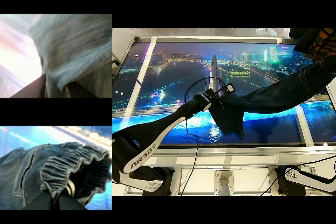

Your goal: Fold the clothes and pants, and hang the long-sleeved shirts on hangers.

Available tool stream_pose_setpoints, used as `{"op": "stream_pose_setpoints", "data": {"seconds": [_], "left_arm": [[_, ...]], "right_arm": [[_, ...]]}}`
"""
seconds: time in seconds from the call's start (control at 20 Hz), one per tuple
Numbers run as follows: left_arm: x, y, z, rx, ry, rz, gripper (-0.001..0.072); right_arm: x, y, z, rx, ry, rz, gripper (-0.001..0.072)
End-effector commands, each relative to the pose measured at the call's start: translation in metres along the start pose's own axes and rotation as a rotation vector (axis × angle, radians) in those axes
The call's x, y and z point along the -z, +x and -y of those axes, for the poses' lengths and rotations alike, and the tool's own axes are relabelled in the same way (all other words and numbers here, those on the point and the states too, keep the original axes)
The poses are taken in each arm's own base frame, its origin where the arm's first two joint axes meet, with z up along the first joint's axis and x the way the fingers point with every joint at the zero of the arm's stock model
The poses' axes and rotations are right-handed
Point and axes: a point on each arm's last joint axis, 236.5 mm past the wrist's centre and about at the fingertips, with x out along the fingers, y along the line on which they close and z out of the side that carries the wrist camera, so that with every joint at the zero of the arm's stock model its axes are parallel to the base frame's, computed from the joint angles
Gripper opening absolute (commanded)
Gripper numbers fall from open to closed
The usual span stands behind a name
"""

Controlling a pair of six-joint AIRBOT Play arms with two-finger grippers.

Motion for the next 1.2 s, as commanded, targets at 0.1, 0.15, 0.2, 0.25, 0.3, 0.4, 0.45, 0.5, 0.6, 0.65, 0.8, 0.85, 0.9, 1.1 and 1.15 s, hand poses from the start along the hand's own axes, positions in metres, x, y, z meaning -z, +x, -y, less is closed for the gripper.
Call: {"op": "stream_pose_setpoints", "data": {"seconds": [0.1, 0.15, 0.2, 0.25, 0.3, 0.4, 0.45, 0.5, 0.6, 0.65, 0.8, 0.85, 0.9, 1.1, 1.15], "left_arm": [[0.030, -0.002, -0.009, 0.007, -0.102, -0.106, 0.0020], [0.032, -0.007, -0.014, -0.009, -0.083, -0.114, 0.0020], [0.037, -0.017, -0.029, -0.062, -0.043, -0.146, 0.0019], [0.045, -0.033, -0.052, -0.144, -0.003, -0.190, 0.0020], [0.053, -0.056, -0.082, -0.248, 0.022, -0.235, 0.0019], [0.054, -0.124, -0.153, -0.464, 0.009, -0.252, 0.0018], [0.045, -0.160, -0.183, -0.533, -0.044, -0.191, 0.0017], [0.034, -0.201, -0.212, -0.607, -0.109, -0.112, 0.0017], [0.016, -0.293, -0.263, -0.765, -0.202, 0.053, 0.0017], [0.014, -0.335, -0.281, -0.833, -0.237, 0.109, 0.0017], [0.010, -0.413, -0.304, -0.950, -0.300, 0.197, 0.0017], [0.011, -0.424, -0.305, -0.962, -0.286, 0.179, 0.0017], [0.012, -0.427, -0.303, -0.959, -0.254, 0.144, 0.0017], [0.053, -0.410, -0.277, -0.858, -0.192, -0.124, 0.0018], [0.066, -0.408, -0.271, -0.833, -0.213, -0.179, 0.0018]], "right_arm": [[0.000, 0.000, 0.000, 0.000, 0.000, -0.001, 0.0020], [0.000, 0.000, 0.000, 0.000, 0.000, -0.001, 0.0020], [0.000, 0.000, 0.000, 0.000, 0.000, -0.001, 0.0020], [0.000, 0.000, 0.000, 0.000, 0.000, -0.001, 0.0020], [0.000, 0.000, -0.001, -0.005, 0.000, 0.000, 0.0020], [-0.006, -0.001, -0.019, -0.081, 0.003, 0.023, 0.0020], [-0.015, -0.002, -0.037, -0.159, 0.005, 0.061, 0.0019], [-0.024, -0.005, -0.052, -0.224, 0.009, 0.098, 0.0020], [-0.043, -0.004, -0.068, -0.294, 0.021, 0.167, 0.0019], [-0.050, 0.000, -0.071, -0.297, 0.022, 0.186, 0.0019], [-0.057, 0.010, -0.098, -0.385, 0.015, 0.187, 0.0020], [-0.058, 0.009, -0.110, -0.417, 0.008, 0.187, 0.0020], [-0.058, 0.007, -0.117, -0.428, -0.003, 0.189, 0.0019], [-0.036, -0.001, -0.135, -0.464, -0.049, 0.107, 0.0019], [-0.027, -0.006, -0.136, -0.470, -0.065, 0.078, 0.0020]]}}
